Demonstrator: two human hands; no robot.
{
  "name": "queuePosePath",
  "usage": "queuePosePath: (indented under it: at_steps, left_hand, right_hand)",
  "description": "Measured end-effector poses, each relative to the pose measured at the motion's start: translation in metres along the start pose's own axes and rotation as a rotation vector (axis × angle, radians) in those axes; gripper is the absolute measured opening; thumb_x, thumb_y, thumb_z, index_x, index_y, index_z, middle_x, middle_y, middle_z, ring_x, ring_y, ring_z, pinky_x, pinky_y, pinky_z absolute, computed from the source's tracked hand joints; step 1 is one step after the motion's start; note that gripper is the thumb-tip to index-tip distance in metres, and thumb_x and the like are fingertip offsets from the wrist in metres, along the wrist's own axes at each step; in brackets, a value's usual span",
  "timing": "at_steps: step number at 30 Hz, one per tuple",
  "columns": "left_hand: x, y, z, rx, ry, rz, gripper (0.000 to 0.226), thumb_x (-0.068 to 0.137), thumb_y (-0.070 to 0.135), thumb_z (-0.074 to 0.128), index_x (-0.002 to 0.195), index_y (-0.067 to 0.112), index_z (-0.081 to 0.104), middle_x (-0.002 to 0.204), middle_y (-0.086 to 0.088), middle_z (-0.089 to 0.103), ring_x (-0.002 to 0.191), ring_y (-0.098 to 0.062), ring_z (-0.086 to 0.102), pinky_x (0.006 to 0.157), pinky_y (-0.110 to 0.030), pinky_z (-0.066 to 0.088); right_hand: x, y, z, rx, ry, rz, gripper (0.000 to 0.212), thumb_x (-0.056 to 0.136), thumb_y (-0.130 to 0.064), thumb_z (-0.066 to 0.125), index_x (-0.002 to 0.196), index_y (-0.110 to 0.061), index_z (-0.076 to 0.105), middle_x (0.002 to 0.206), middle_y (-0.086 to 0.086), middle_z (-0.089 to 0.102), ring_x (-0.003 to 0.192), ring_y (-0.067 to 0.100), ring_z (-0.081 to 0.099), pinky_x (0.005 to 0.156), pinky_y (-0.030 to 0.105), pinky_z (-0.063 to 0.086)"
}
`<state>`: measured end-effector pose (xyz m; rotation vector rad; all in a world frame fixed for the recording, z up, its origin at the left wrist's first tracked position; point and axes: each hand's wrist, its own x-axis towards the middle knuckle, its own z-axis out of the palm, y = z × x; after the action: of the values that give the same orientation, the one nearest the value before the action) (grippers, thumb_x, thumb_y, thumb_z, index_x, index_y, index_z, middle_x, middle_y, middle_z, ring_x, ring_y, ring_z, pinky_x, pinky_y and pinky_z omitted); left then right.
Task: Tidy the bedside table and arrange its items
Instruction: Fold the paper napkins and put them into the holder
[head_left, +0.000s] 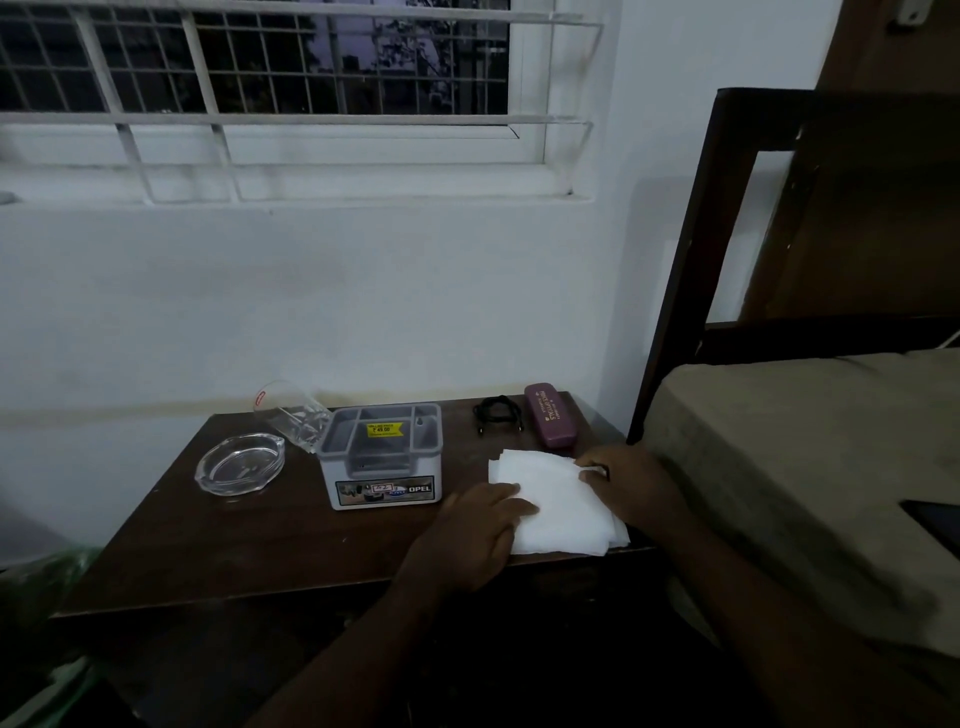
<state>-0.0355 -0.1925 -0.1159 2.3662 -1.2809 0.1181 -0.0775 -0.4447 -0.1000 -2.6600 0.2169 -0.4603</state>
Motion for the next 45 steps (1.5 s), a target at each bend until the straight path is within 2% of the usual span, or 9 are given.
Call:
queuePosePath:
  at_steps: [9, 16, 20, 24, 30, 33, 37, 41, 45]
  left_hand:
    - [0.002, -0.004, 0.006, 0.003, 0.023, -0.003, 0.043, 0.095, 0.035, 0.035, 0.134, 0.037, 0.053, 0.15, 0.008, 0.044, 0.138, -0.009, 0.034, 0.106, -0.031, 0.025]
    - [0.002, -0.004, 0.006, 0.023, 0.033, 0.006, 0.043, 0.095, 0.037, 0.037, 0.137, 0.036, 0.049, 0.153, 0.007, 0.04, 0.14, -0.01, 0.032, 0.106, -0.033, 0.028]
    - [0.003, -0.001, 0.004, 0.022, 0.119, -0.001, 0.06, 0.096, 0.039, 0.046, 0.149, 0.016, 0.032, 0.162, -0.005, 0.019, 0.148, -0.019, 0.018, 0.119, -0.038, 0.023]
    - [0.002, 0.003, 0.003, -0.013, 0.195, -0.042, 0.08, 0.091, 0.043, 0.05, 0.154, 0.011, 0.012, 0.163, -0.004, -0.005, 0.148, -0.012, 0.001, 0.12, -0.031, 0.012]
    - [0.003, 0.002, 0.004, -0.056, 0.193, -0.062, 0.083, 0.089, 0.044, 0.053, 0.154, 0.01, 0.013, 0.164, -0.006, 0.0, 0.15, -0.019, 0.009, 0.12, -0.039, 0.022]
    - [0.003, 0.0, 0.006, -0.05, 0.177, -0.08, 0.083, 0.09, 0.047, 0.05, 0.154, 0.013, 0.011, 0.164, -0.004, 0.002, 0.15, -0.017, 0.008, 0.12, -0.04, 0.022]
    - [0.004, -0.002, 0.008, -0.04, 0.176, -0.084, 0.083, 0.09, 0.049, 0.048, 0.155, 0.014, 0.009, 0.164, -0.003, 0.002, 0.15, -0.016, 0.008, 0.12, -0.035, 0.019]
    - [0.005, -0.002, 0.009, -0.047, 0.171, -0.078, 0.083, 0.09, 0.048, 0.049, 0.155, 0.014, 0.01, 0.164, -0.003, 0.003, 0.15, -0.015, 0.007, 0.12, -0.038, 0.022]
    - [0.005, -0.004, 0.011, -0.052, 0.181, -0.085, 0.082, 0.09, 0.046, 0.051, 0.154, 0.012, 0.014, 0.163, -0.004, 0.006, 0.15, -0.015, 0.009, 0.119, -0.039, 0.023]
  right_hand:
    - [-0.005, -0.002, 0.006, -0.147, 0.028, -0.111, 0.027, 0.097, -0.017, 0.051, 0.117, -0.015, 0.069, 0.127, 0.004, 0.066, 0.121, 0.02, 0.058, 0.108, 0.029, 0.038]
    - [-0.006, -0.008, -0.002, 0.007, 0.117, -0.195, 0.014, 0.086, -0.006, 0.065, 0.091, -0.012, 0.075, 0.101, 0.004, 0.073, 0.1, 0.019, 0.064, 0.094, 0.021, 0.038]
    - [-0.008, -0.017, -0.021, 0.272, -0.099, -0.151, 0.025, 0.08, -0.004, 0.071, 0.09, -0.027, 0.07, 0.095, -0.013, 0.066, 0.086, -0.006, 0.059, 0.076, 0.013, 0.047]
    - [-0.013, -0.022, -0.034, 0.392, -0.23, -0.157, 0.03, 0.076, 0.004, 0.069, 0.095, -0.018, 0.073, 0.091, -0.01, 0.068, 0.085, -0.001, 0.065, 0.074, 0.014, 0.053]
    - [-0.017, -0.021, -0.042, 0.3, -0.299, -0.183, 0.021, 0.077, 0.0, 0.072, 0.092, -0.014, 0.075, 0.085, -0.013, 0.067, 0.072, -0.013, 0.06, 0.062, 0.003, 0.043]
    - [-0.018, -0.017, -0.035, 0.138, -0.151, -0.194, 0.013, 0.083, -0.013, 0.072, 0.093, -0.021, 0.074, 0.092, -0.016, 0.062, 0.081, -0.01, 0.056, 0.071, 0.008, 0.043]
    - [-0.017, -0.015, -0.024, 0.041, -0.019, -0.173, 0.015, 0.089, -0.017, 0.066, 0.103, -0.019, 0.072, 0.109, -0.003, 0.068, 0.101, 0.01, 0.059, 0.088, 0.014, 0.04]
    - [-0.015, -0.018, -0.024, -0.088, -0.055, -0.21, 0.024, 0.091, -0.015, 0.062, 0.111, -0.022, 0.073, 0.116, -0.003, 0.067, 0.112, 0.017, 0.057, 0.1, 0.029, 0.039]
    - [-0.018, -0.02, -0.027, -0.206, -0.095, -0.141, 0.026, 0.09, -0.02, 0.056, 0.093, -0.038, 0.074, 0.117, -0.017, 0.057, 0.124, 0.01, 0.041, 0.111, 0.042, 0.023]
